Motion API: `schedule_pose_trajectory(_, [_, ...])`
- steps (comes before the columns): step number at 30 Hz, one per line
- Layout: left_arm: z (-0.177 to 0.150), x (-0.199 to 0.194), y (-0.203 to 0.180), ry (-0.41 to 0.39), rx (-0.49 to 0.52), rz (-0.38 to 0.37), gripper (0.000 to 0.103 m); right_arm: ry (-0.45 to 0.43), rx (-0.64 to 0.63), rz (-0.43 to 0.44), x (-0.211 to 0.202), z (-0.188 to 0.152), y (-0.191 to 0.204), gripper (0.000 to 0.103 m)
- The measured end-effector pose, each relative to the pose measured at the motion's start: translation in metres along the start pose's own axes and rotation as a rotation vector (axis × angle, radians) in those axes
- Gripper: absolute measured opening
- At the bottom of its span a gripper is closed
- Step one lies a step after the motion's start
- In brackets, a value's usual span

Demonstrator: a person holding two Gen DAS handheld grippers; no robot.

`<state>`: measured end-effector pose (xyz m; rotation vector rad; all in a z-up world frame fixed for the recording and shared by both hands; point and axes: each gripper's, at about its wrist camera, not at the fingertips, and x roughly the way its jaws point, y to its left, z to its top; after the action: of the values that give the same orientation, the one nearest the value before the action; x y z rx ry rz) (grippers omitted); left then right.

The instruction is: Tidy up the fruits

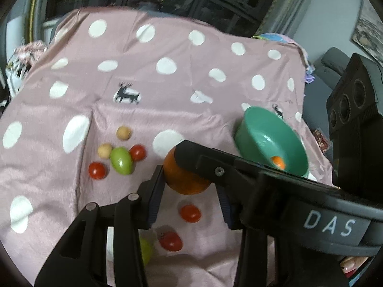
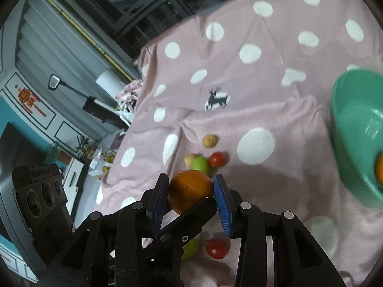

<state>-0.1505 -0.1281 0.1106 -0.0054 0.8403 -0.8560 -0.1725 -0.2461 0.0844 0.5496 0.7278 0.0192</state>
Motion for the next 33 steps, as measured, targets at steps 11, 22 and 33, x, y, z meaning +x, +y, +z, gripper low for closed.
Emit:
schedule_pose_trajectory(11, [0.015,0.004,-0.06,-0.039,0.125,-0.044,0.042,-0.133,0.001,-0.031,-0.055,0.01,-0.022,0.042])
schedule_pose_trajectory(22, [0.021,0.035,-0.121,-0.015,0.225,-0.135,0.042,-0.237,0.084,-0.095,-0.105,0.011,-0.071,0.042])
schedule_pose_trajectory(33, [0.018,0.072,-0.156,0.063,0.269,-0.207,0.042,-0.274,0.218,-0.148,-0.126,0.007,-0.118,0.042])
